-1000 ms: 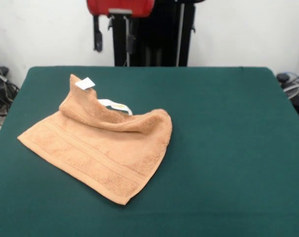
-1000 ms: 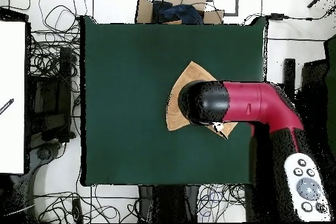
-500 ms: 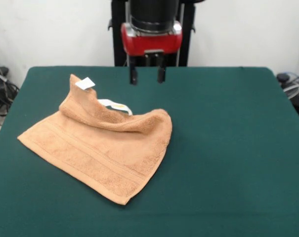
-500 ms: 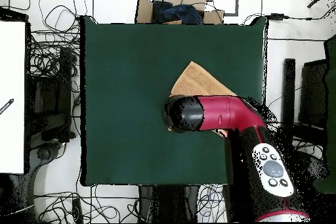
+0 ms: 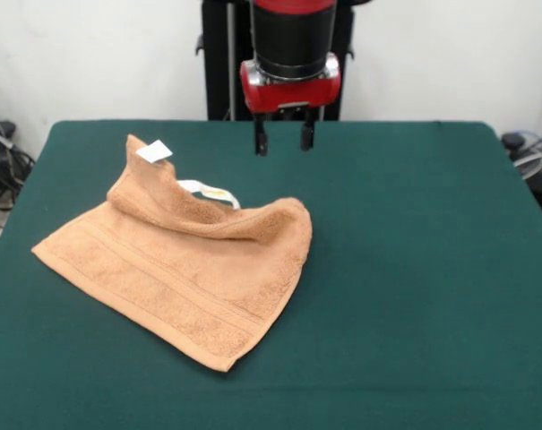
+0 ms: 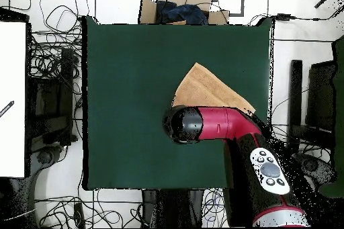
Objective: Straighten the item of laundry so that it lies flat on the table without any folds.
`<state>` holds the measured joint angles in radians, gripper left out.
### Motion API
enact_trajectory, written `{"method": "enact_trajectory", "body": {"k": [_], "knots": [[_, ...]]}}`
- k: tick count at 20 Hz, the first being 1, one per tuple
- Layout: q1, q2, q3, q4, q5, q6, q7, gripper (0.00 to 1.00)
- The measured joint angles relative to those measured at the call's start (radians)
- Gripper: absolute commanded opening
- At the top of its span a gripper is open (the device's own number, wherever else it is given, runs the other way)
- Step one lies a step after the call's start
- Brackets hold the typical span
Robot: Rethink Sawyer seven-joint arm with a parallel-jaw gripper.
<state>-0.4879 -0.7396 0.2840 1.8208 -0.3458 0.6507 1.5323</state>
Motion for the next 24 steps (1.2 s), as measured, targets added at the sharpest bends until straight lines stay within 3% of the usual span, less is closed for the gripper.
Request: {"method": "enact_trajectory", "body": {"k": [24], "knots": [[0.048, 0.052, -0.055, -0.056, -0.001, -0.216, 0.000, 1.00]]}}
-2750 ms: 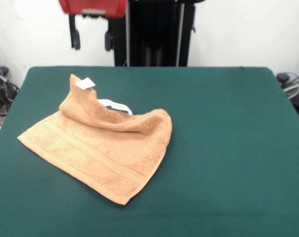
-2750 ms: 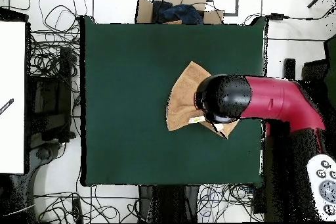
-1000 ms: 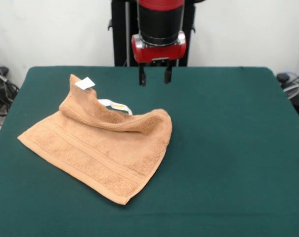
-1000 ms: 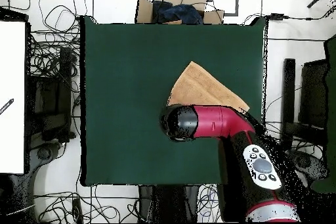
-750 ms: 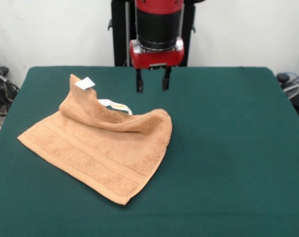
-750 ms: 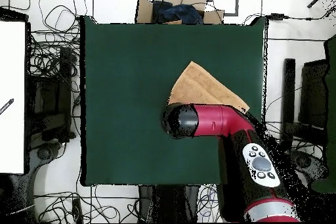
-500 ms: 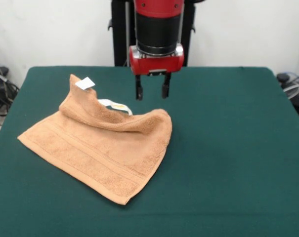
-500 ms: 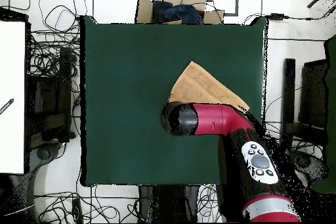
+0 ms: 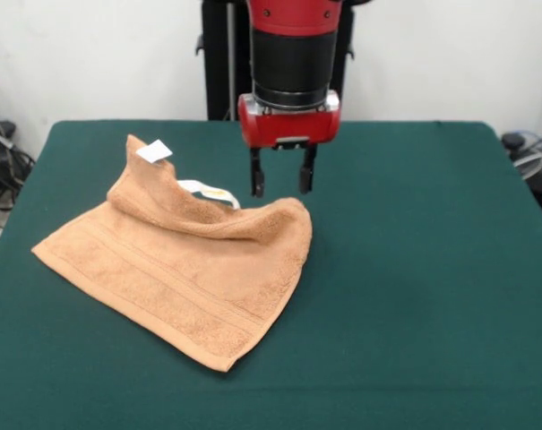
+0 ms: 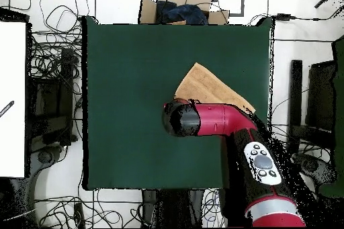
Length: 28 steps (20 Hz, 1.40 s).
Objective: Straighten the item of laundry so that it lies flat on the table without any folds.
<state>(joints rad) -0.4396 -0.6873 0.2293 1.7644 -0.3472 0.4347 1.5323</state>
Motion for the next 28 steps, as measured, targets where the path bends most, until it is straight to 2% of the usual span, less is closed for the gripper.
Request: {"method": "enact_trajectory", "body": {"k": [13, 22, 28], "knots": [[0.031, 0.012, -0.033, -0.006, 0.000, -0.010, 0.000, 1.00], [0.028, 0.145, -0.056, -0.043, 0.000, -0.078, 0.000, 1.00], [0.029, 0.195, -0.058, -0.047, 0.001, -0.106, 0.000, 1.00]]}}
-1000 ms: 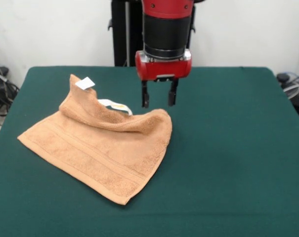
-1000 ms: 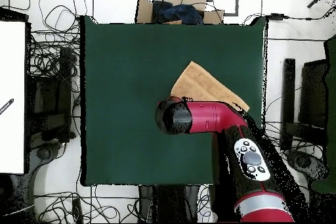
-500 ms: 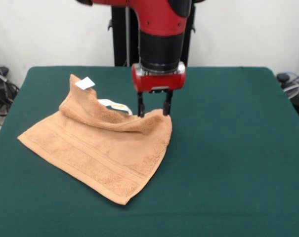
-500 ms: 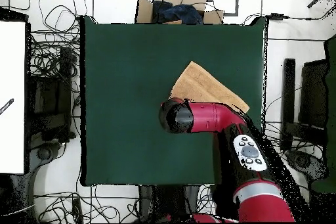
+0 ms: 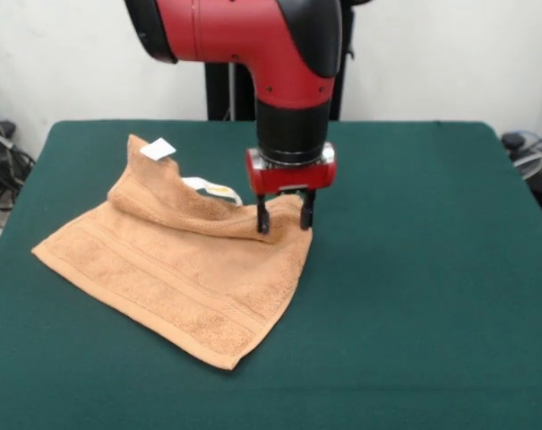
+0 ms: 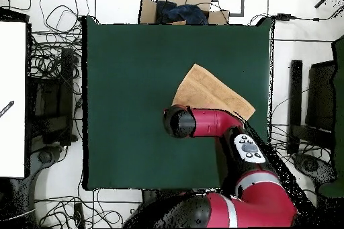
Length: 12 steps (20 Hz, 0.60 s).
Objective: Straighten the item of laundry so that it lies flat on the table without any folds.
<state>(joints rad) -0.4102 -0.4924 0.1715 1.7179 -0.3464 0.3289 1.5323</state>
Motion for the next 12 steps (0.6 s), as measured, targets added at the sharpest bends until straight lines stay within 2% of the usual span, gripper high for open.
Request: {"method": "enact_trajectory", "body": {"k": [12], "knots": [[0.070, -0.028, -0.076, 0.011, 0.000, -0.056, 0.000, 1.00]]}}
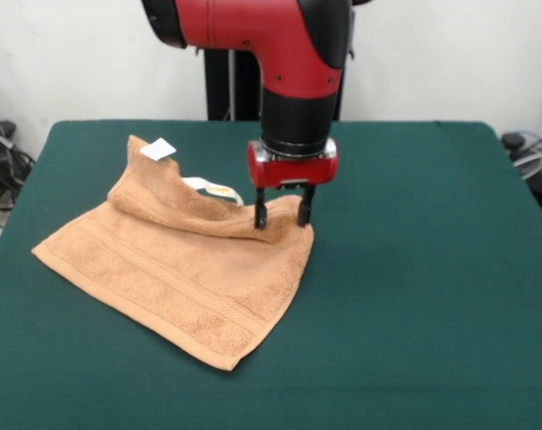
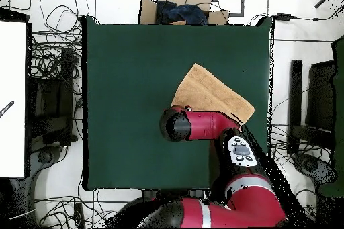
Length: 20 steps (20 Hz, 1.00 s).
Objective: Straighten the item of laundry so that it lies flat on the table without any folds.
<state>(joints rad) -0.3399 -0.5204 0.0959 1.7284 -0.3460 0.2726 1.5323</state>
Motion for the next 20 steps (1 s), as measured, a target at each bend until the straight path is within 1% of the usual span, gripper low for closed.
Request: {"method": "enact_trajectory", "body": {"k": [1, 2, 17, 18, 20], "knots": [[0.003, -0.002, -0.004, 0.001, 0.001, -0.002, 0.000, 1.00], [0.020, -0.010, -0.026, 0.010, 0.001, -0.009, 0.000, 0.00], [0.034, -0.035, -0.058, 0.028, 0.002, -0.010, 0.000, 0.00], [0.036, -0.040, -0.058, 0.031, 0.005, -0.010, 0.000, 1.00], [0.037, -0.042, -0.059, 0.035, 0.006, -0.016, 0.000, 1.00]]}}
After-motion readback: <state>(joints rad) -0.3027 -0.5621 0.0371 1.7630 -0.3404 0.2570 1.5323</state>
